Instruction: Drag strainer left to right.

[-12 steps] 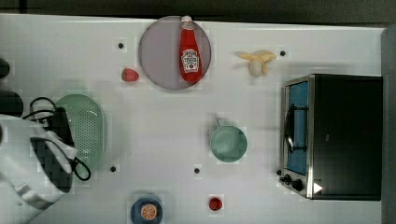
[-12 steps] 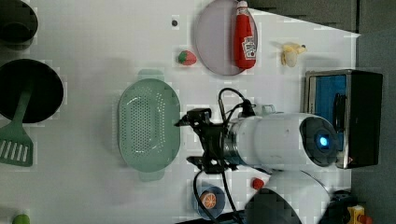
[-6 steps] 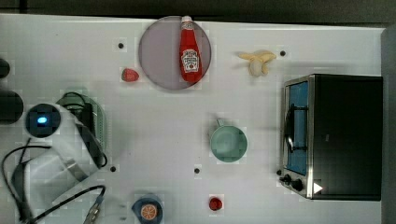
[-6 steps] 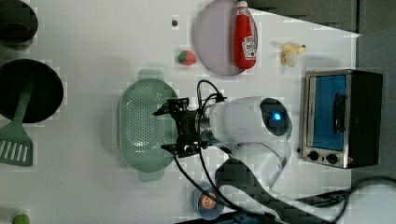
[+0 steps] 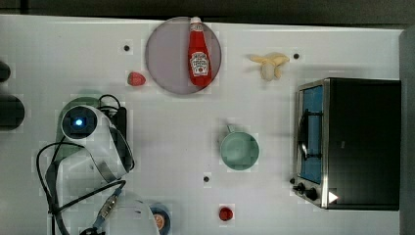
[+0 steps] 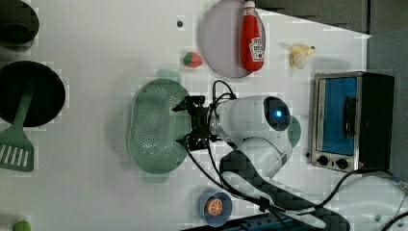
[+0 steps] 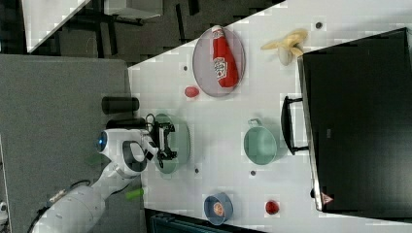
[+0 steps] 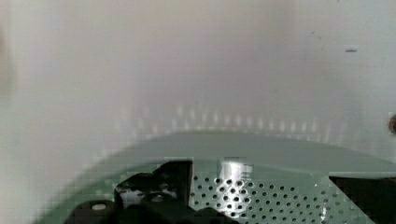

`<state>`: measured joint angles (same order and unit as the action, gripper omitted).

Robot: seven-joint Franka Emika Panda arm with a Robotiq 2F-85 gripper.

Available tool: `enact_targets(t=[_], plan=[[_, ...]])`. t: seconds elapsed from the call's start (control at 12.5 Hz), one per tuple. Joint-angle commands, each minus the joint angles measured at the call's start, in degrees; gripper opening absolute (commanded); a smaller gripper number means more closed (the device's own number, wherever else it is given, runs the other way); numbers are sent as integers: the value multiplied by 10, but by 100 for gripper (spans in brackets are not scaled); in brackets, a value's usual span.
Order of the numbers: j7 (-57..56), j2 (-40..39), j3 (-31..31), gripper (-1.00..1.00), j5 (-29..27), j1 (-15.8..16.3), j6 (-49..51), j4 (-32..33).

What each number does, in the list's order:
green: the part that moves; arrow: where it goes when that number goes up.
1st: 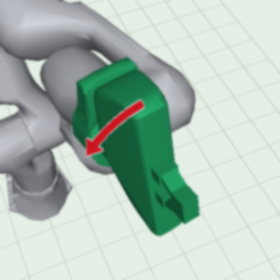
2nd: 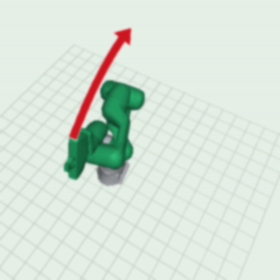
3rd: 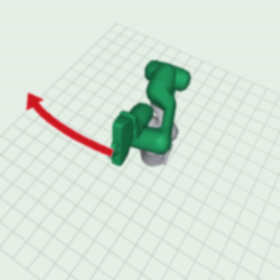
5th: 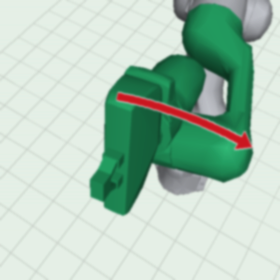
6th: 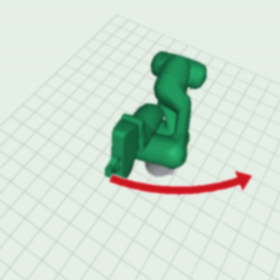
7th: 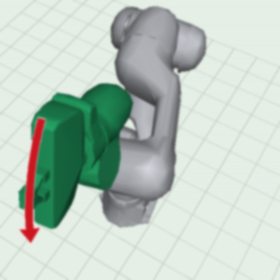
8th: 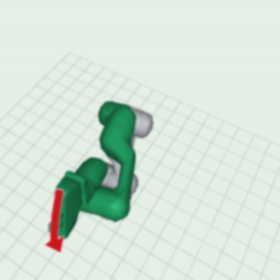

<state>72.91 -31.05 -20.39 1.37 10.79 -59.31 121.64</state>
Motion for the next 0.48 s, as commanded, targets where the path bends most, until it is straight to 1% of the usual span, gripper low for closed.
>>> enact_targets(t=[0.08, 0.24, 0.48], plan=[[26, -8, 32, 100, -7, 82, -15, -7], [33, -9, 62, 100, -7, 102, -12, -6], [32, -8, 83, 100, -7, 100, -12, -4]])
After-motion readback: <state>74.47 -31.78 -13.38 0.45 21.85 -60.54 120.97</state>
